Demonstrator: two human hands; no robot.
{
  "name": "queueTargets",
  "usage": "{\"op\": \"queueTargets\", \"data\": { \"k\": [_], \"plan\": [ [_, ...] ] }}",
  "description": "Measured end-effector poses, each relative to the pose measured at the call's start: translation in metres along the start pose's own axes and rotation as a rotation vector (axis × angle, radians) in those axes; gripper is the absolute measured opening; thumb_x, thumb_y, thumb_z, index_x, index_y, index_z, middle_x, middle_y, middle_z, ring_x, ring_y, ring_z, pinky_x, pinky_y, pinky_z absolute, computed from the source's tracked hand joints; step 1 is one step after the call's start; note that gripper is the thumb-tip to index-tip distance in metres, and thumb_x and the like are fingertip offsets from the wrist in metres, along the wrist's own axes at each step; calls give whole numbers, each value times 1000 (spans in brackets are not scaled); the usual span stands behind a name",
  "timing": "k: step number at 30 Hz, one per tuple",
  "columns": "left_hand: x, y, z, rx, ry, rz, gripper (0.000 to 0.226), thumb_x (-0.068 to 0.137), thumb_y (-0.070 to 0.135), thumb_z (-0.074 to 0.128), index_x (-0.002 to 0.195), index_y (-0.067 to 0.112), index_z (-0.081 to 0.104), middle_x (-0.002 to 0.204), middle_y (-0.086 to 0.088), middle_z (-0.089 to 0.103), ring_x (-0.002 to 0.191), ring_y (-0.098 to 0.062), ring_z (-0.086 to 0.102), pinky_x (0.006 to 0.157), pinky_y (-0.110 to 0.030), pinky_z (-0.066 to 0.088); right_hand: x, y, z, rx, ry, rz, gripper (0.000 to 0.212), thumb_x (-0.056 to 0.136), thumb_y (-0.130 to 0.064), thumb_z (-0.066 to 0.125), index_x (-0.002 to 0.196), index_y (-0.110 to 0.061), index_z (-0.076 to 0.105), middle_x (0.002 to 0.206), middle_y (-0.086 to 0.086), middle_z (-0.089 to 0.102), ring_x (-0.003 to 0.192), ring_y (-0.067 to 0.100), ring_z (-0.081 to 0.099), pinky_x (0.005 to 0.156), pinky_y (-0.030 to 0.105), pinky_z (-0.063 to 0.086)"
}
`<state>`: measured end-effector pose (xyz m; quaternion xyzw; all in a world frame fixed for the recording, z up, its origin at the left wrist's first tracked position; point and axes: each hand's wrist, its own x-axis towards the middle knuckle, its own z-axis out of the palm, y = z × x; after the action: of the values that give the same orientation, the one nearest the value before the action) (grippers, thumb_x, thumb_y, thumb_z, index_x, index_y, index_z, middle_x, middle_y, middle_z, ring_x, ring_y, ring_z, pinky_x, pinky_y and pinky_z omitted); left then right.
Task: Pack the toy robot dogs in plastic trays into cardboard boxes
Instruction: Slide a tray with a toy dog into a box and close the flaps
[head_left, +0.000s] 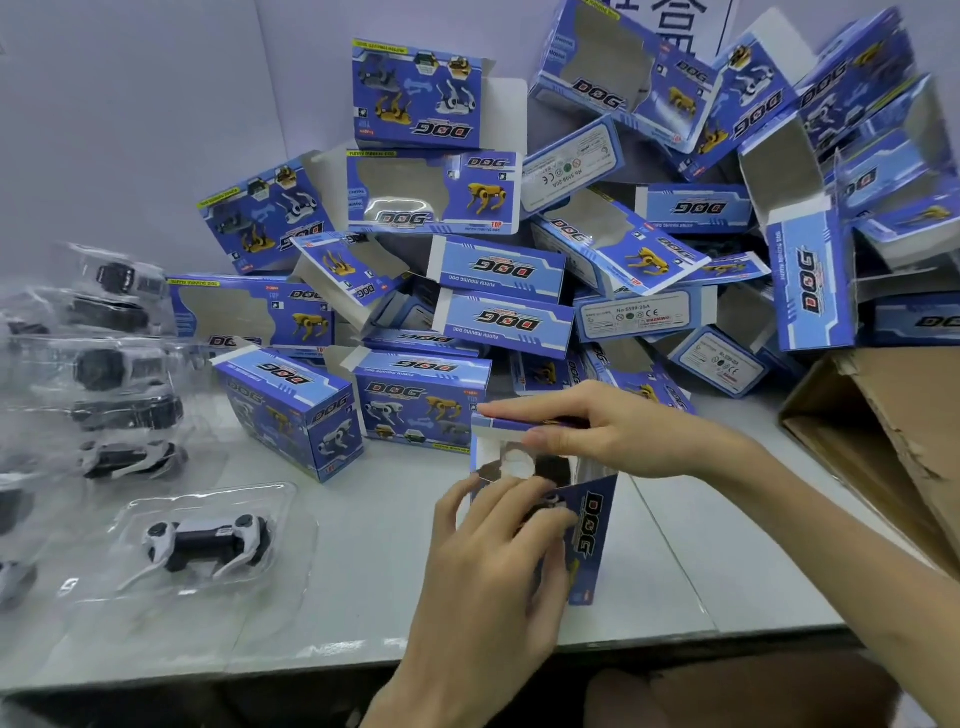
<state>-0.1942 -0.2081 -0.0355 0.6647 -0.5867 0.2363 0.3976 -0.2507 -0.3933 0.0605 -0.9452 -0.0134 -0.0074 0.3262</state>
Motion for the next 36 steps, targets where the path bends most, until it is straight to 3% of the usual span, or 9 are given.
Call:
{"op": "queueTargets", "data": {
  "k": [4, 10, 16, 22, 26, 28, 30, 32, 36],
  "plan": [
    [-3, -2, -2, -45, 4, 13, 14, 86, 20, 58, 94, 22, 69, 122, 9, 64, 122, -10, 55, 96, -30, 41, -5, 0, 4, -60, -107, 47, 41, 103, -25, 53, 142, -38, 52, 158, -21, 31, 142, -15, 22, 118, 18, 21],
    [-10, -6, -4, -183, 30, 34, 13, 86, 11, 61, 93, 12, 72, 125, 2, 66, 130, -13, 52, 100, -27, 46, -9, -3, 20, -183, -6, 86, 41, 107, -26, 39, 146, -40, 45, 162, -21, 21, 147, -10, 12, 123, 27, 11],
    [-3, -25, -11, -125, 110, -151, 30, 86, 5, 65, 114, 15, 67, 141, 3, 54, 131, -16, 51, 104, -28, 44, -13, -11, 29, -507, -79, 117, 59, 97, -40, 14, 155, -47, 10, 164, -24, -2, 148, -9, -6, 123, 31, -6],
    [-10, -24, -1, -245, 41, -191, 42, 85, 2, 70, 120, 23, 64, 151, 4, 46, 143, -18, 40, 108, -28, 42, -6, -23, 28, -394, -113, 185, 56, 107, -20, 27, 158, -35, 11, 166, -15, -3, 151, 0, -4, 124, 43, 1],
    [-1, -22, -1, -119, 87, -187, 30, 83, 15, 69, 111, 24, 70, 145, 3, 53, 135, -18, 50, 102, -33, 45, -3, -23, 38, -379, -30, 193, 61, 100, -28, 29, 159, -30, 13, 167, -13, 6, 151, 2, 3, 123, 43, 5],
    [5, -22, 0, -39, 103, -153, 22, 82, 19, 70, 104, 23, 73, 140, 3, 58, 133, -18, 50, 102, -34, 37, -5, -23, 42, -215, 104, 122, 68, 85, -29, 35, 152, -27, 32, 160, -7, 31, 147, 6, 24, 119, 38, 22],
    [12, -25, -1, -30, 94, -136, 17, 82, 20, 70, 98, 24, 74, 132, 8, 63, 128, -16, 53, 100, -32, 33, -13, -16, 43, 42, 329, 37, 53, 77, -18, 46, 129, -20, 52, 134, -3, 54, 127, 9, 48, 104, 32, 41],
    [17, -30, -1, -56, 68, -141, 16, 81, 20, 71, 96, 24, 74, 121, 14, 67, 117, -13, 60, 97, -29, 34, -27, -2, 44, 77, 505, -7, 29, 82, -11, 54, 109, -16, 62, 116, -3, 59, 115, 11, 55, 100, 32, 43],
    [20, -33, 0, -75, 61, -117, 15, 81, 21, 72, 95, 25, 74, 115, 19, 67, 108, -11, 61, 92, -30, 37, -46, 18, 60, 82, 685, -46, 13, 91, -11, 71, 101, -16, 77, 111, -8, 71, 113, 8, 64, 99, 22, 46]
  ]
}}
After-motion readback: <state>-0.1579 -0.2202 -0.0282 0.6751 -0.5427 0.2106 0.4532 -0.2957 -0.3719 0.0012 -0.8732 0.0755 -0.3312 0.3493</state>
